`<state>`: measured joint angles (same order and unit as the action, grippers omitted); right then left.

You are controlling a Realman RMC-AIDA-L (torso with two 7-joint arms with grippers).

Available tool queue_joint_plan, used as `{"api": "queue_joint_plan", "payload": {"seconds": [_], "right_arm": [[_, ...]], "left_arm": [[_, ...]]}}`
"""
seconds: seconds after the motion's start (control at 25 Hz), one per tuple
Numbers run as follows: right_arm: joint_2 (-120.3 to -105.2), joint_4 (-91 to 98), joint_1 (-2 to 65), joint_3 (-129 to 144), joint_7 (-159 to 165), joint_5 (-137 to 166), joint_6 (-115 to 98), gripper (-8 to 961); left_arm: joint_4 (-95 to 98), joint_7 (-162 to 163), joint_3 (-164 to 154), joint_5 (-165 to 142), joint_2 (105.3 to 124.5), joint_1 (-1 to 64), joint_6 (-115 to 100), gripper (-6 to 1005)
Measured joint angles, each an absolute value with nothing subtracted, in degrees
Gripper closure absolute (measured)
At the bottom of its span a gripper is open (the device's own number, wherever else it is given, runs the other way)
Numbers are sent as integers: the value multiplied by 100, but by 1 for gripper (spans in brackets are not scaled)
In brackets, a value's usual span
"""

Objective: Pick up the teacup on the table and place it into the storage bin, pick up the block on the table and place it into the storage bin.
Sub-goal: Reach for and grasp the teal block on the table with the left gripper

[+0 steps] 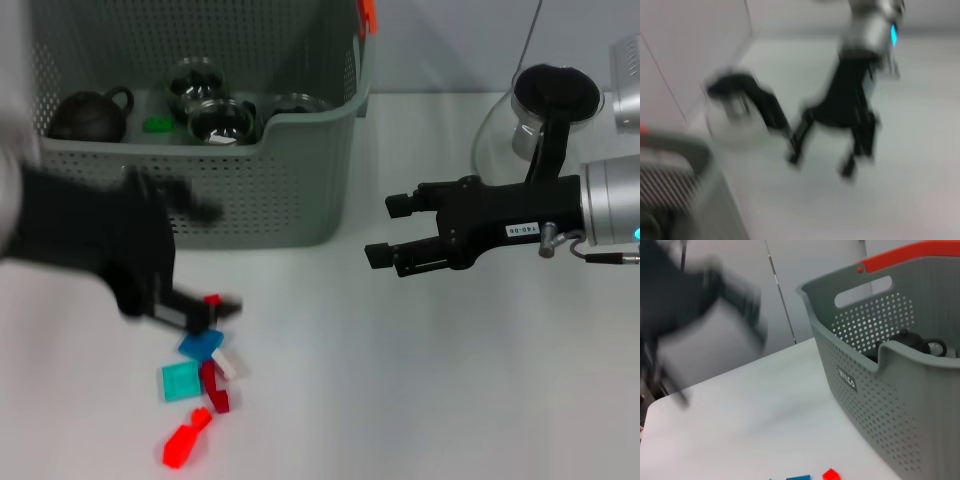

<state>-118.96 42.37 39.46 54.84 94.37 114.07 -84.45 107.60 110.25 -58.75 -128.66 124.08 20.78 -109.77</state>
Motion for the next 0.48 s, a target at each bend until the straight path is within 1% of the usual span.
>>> {"api": "queue_joint_plan", "payload": {"seconds": [0.04,0.16,0.48], "right_arm": [[-11897,4237,3942,5484,9439,11408,-8447,69],[-11898,4236,3930,5484,9446,11408,-8445,68],[-11891,4236,3908,5456,9487,11408,-8447,69]], "left_arm": [[10800,10997,-6156,-13183,12454,1972,-10953,94],[10464,11066,-6792,-13944,12472,1915,-10693,94],[9191,11231,-7562,-15704,12458,2269,-10116,95]]}}
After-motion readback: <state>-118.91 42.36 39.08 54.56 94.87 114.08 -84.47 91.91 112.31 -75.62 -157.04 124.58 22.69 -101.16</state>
